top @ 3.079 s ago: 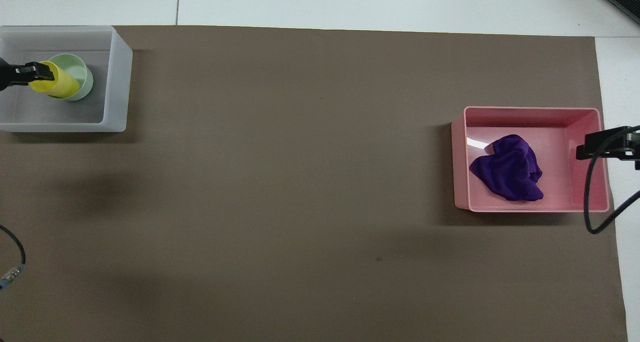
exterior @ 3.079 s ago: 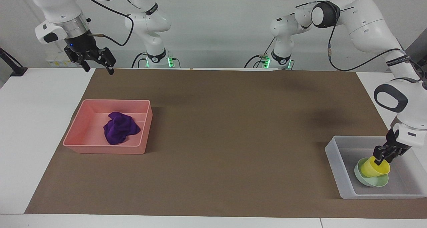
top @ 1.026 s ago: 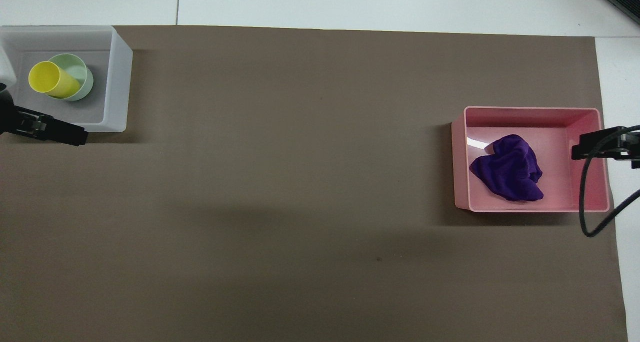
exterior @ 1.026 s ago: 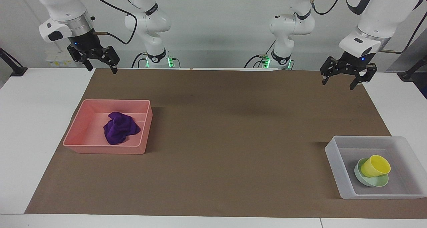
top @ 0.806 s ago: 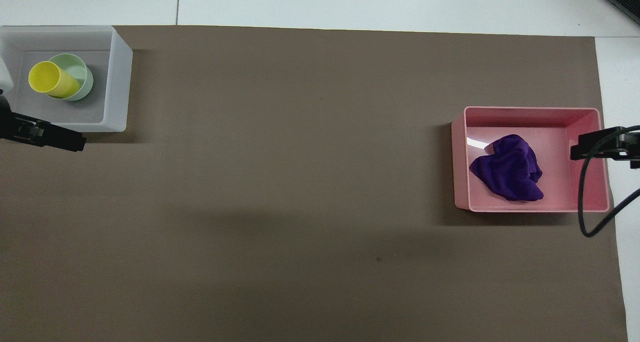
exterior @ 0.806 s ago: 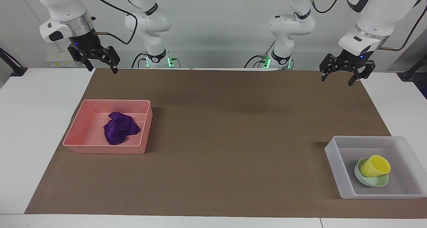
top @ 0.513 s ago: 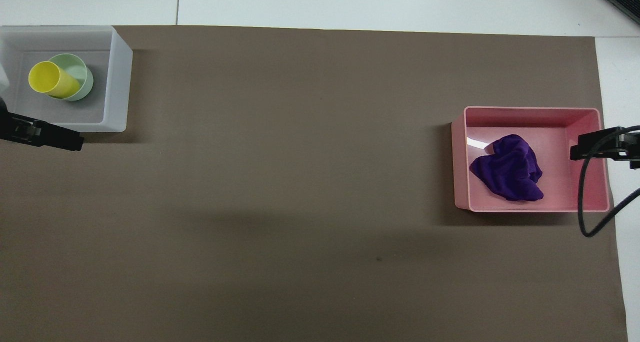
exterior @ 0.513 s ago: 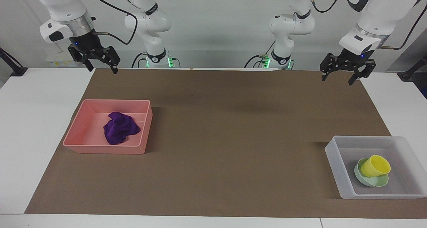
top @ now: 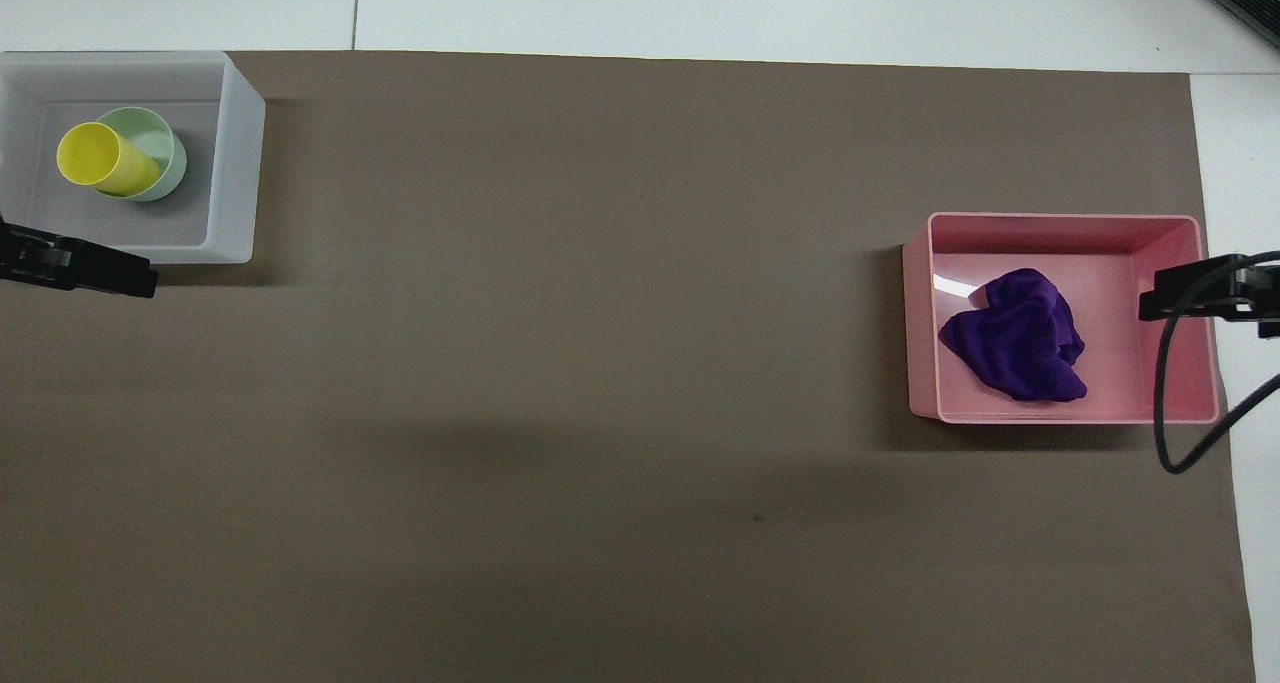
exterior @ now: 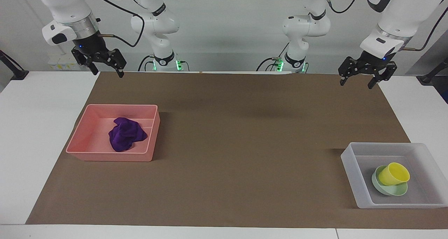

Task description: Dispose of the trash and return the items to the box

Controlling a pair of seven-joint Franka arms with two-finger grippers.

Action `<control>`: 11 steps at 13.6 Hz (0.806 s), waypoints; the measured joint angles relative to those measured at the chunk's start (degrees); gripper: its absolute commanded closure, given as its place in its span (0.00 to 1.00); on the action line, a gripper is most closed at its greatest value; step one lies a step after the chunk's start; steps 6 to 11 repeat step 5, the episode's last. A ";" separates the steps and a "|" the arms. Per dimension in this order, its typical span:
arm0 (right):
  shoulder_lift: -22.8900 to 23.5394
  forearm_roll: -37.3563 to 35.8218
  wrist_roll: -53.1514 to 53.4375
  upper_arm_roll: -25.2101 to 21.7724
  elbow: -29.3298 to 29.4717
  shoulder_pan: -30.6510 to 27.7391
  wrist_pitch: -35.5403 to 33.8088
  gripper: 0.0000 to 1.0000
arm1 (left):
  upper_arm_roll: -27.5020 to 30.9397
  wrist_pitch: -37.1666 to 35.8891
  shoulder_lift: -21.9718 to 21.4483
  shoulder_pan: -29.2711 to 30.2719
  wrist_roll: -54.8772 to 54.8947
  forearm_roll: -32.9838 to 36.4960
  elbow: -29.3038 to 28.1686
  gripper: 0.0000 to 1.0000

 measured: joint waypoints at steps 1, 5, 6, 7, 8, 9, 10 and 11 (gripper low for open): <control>-0.01 0.00 0.00 -0.02 -0.12 -0.03 0.00 0.00 | 0.02 0.00 0.00 0.00 0.00 0.00 0.00 0.00; -0.02 0.00 0.00 -0.07 -0.39 -0.12 0.00 0.00 | 0.07 0.00 0.00 0.01 -0.02 0.00 0.00 0.00; -0.02 0.00 0.00 -0.07 -0.39 -0.12 0.00 0.00 | 0.07 0.00 0.00 0.01 -0.02 0.00 0.00 0.00; -0.02 0.00 0.00 -0.07 -0.39 -0.12 0.00 0.00 | 0.07 0.00 0.00 0.01 -0.02 0.00 0.00 0.00; -0.02 0.00 0.00 -0.07 -0.39 -0.12 0.00 0.00 | 0.07 0.00 0.00 0.01 -0.02 0.00 0.00 0.00; -0.02 0.00 0.00 -0.07 -0.39 -0.12 0.00 0.00 | 0.07 0.00 0.00 0.01 -0.02 0.00 0.00 0.00; -0.02 0.00 0.00 -0.07 -0.39 -0.12 0.00 0.00 | 0.07 0.00 0.00 0.01 -0.02 0.00 0.00 0.00; -0.02 0.00 0.00 -0.07 -0.39 -0.12 0.00 0.00 | 0.07 0.00 0.00 0.01 -0.02 0.00 0.00 0.00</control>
